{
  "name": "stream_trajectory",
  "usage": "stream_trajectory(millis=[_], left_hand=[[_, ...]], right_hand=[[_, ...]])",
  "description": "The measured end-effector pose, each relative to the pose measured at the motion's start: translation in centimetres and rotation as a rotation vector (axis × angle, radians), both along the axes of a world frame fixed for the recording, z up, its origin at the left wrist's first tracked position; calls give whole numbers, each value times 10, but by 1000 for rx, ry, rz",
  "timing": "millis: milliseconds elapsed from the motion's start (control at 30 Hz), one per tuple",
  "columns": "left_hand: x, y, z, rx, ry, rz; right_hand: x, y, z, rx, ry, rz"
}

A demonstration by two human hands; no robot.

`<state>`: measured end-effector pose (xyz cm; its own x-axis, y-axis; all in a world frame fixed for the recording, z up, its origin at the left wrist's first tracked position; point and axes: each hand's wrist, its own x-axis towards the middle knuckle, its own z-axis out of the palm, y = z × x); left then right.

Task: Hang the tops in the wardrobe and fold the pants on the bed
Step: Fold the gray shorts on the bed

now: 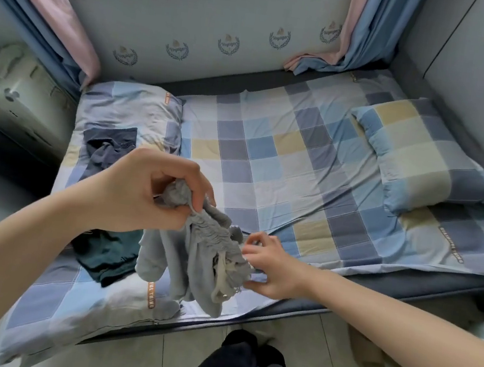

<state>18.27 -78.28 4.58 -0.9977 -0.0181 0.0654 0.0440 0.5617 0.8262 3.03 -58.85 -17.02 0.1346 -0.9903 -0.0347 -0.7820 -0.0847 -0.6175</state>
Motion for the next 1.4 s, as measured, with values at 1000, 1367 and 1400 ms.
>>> stream_trajectory(millis=[1000,1367,1400], left_hand=[[30,-181,-171,-642,106,366],[16,-163,-193,-60,-304,488],[18,-160,-194,-64,-336,468]], right_hand=[[-158,31,62,-82,552,-465],[-157,52,49,130,-581,-983],[-157,56,43,148,-642,-988]])
